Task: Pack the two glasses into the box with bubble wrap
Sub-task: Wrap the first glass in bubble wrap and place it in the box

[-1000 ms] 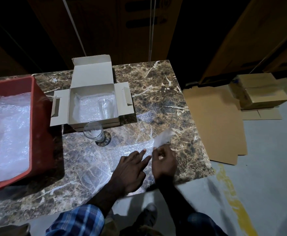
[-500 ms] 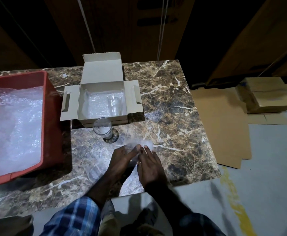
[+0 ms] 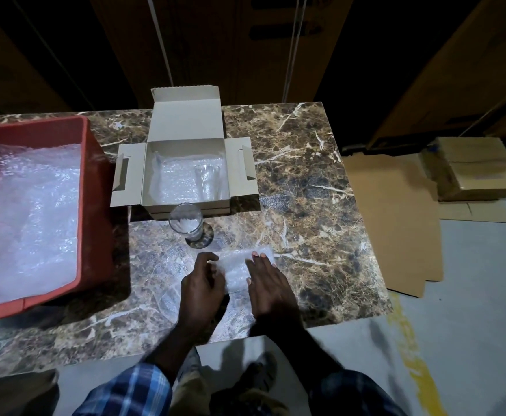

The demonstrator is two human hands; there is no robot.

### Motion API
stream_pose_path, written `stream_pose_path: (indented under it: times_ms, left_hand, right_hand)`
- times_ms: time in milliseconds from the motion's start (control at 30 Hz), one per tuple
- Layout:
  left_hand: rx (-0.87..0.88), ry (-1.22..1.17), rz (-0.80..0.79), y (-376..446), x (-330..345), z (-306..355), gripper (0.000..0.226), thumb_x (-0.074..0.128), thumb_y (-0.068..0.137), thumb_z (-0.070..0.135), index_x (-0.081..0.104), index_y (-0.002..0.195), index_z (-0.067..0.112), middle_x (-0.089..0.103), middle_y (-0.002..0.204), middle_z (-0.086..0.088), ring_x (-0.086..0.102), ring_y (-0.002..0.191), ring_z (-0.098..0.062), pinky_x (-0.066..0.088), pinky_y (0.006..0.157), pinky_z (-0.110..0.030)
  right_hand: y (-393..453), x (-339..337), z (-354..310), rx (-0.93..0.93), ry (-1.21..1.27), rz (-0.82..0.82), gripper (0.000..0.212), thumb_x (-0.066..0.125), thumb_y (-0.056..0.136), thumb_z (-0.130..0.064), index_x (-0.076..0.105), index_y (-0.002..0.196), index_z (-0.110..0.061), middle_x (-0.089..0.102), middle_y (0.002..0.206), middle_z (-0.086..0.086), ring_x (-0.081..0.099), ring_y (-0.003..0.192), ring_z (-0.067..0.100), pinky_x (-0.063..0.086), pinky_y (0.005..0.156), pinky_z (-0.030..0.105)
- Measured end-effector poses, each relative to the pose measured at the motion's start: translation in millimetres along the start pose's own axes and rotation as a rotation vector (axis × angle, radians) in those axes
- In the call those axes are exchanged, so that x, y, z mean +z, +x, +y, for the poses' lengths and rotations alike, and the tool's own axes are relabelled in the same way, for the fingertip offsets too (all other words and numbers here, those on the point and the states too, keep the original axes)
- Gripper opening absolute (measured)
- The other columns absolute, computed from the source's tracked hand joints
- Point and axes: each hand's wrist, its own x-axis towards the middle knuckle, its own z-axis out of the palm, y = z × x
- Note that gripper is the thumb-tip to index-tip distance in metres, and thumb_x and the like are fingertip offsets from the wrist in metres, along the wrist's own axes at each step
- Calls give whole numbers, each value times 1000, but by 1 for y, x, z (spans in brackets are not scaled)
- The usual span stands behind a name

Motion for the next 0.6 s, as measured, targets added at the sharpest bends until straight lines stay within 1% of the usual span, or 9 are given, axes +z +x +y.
stream_pose_path:
  times_ms: [67,100,167,233,300,333,400,500,600]
  left_hand:
    - [36,-6,-2,-4,0,5,25,59,96,7,47,106,26,63,71,4,60,61,-11,44,54,-28]
    - [78,25,1,-6,1,6,23,56,97,8,45,105,26,62,79,2,58,67,-11,42,57,-28]
    - [203,187,35,-8,2,6,17,50,97,11,47,111,20,56,106,-2,53,92,-18,43,77,-33]
    - [321,366,49,-10,5,2,28,51,93,13,53,121,13,49,132,-9,47,117,-27,37,94,-39]
    - [470,463,-49,-11,8,-2,45,56,89,15,54,134,10,42,150,-13,39,138,-29,32,105,-44]
    - [531,506,-118,-13,11,-6,52,55,90,16,50,141,9,37,156,-12,32,146,-28,29,111,-45]
    - [571,595,-221,-14,17,-18,58,45,95,19,39,151,6,26,163,-11,19,152,-25,22,119,-48]
    - [518,677,-286,-16,20,-31,55,30,103,25,31,154,4,20,165,-10,13,154,-23,17,121,-51]
    - [490,711,-300,-15,16,-37,57,29,106,32,23,157,7,15,166,-7,9,154,-19,14,122,-51]
  right_hand:
    - [2,5,3,-10,-37,-39,40,41,105,-23,60,135,-6,49,148,14,45,140,28,45,105,41]
    - [3,6,5,-6,-51,-59,41,40,105,-24,60,136,-6,46,151,14,42,142,28,44,106,41]
    - [2,9,5,6,-81,-91,44,39,105,-26,55,140,-7,39,156,14,34,146,27,38,109,40]
    - [1,11,3,23,-101,-122,47,39,104,-27,49,146,-9,32,159,12,26,150,25,32,114,39]
    - [-1,14,1,52,-123,-157,50,40,102,-27,44,149,-11,28,162,10,21,151,24,27,118,41]
    - [-1,15,1,61,-138,-169,51,41,100,-26,44,149,-12,27,162,10,20,152,24,24,120,43]
    - [-1,17,0,56,-166,-179,51,41,100,-25,45,149,-11,27,162,11,21,151,26,19,122,46]
    - [0,14,1,46,-156,-201,54,37,103,-29,36,153,-10,24,163,10,18,152,25,17,122,45]
    - [1,9,4,69,-173,-234,60,39,103,-38,32,155,-9,22,164,7,17,152,21,17,122,43]
